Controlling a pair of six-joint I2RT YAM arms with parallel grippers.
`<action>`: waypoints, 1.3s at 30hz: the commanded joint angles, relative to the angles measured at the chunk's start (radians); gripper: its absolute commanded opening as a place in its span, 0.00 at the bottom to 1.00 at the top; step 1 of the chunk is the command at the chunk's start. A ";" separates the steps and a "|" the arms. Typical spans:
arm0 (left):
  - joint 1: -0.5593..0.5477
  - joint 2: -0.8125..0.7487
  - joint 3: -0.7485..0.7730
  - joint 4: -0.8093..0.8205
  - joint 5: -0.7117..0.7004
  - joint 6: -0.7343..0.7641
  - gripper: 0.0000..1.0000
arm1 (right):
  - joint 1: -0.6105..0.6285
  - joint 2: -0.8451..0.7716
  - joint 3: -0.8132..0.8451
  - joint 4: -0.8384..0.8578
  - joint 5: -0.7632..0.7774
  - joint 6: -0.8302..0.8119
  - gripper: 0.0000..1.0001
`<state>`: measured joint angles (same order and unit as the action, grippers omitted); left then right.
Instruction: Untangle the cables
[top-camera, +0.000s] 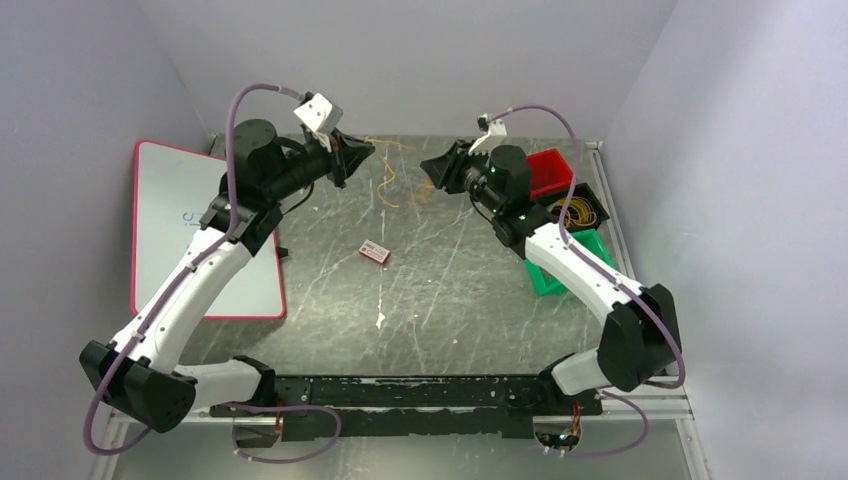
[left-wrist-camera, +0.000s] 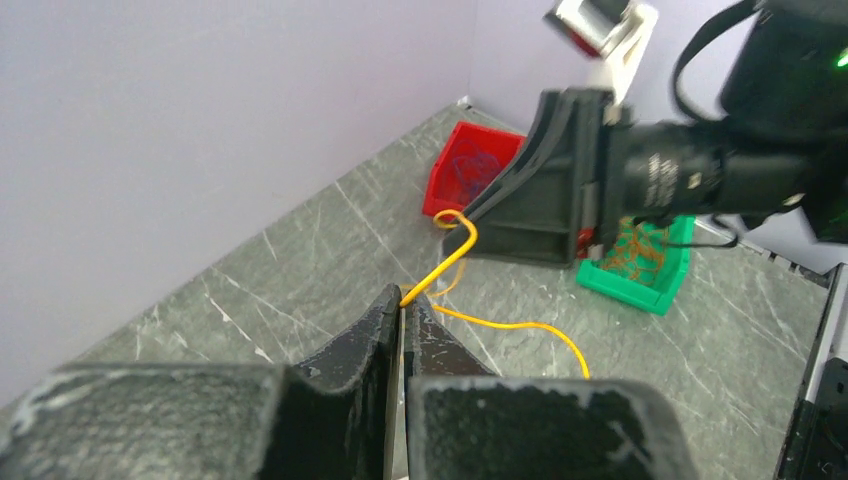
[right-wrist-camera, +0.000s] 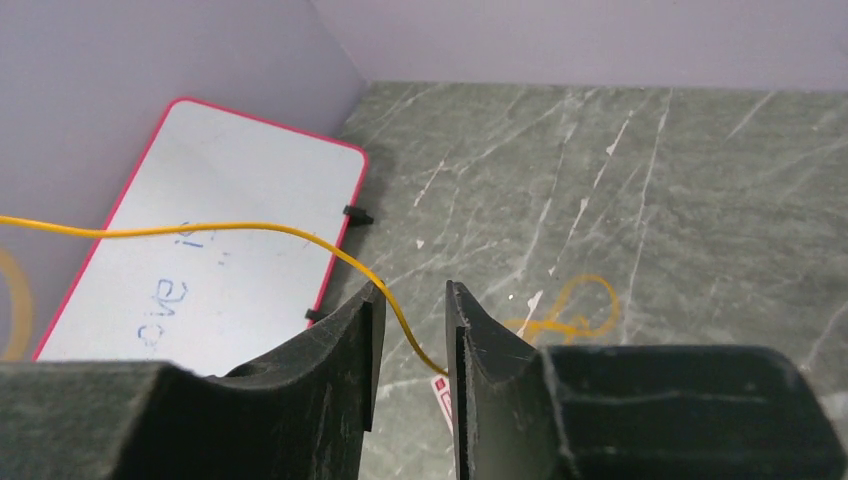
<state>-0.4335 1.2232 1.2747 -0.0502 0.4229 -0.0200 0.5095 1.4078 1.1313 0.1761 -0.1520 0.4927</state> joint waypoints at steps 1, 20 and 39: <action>0.006 0.006 0.097 -0.079 0.071 0.025 0.07 | -0.005 0.049 -0.073 0.293 0.003 0.014 0.33; 0.004 -0.002 0.231 -0.183 0.029 0.043 0.07 | -0.006 0.215 -0.223 0.655 -0.024 0.061 0.37; 0.004 0.031 0.258 -0.169 0.001 0.024 0.07 | -0.085 -0.066 -0.441 0.377 -0.120 -0.098 0.68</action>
<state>-0.4335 1.2495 1.5101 -0.2253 0.4477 0.0116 0.4084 1.3552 0.7082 0.5388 -0.1822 0.3771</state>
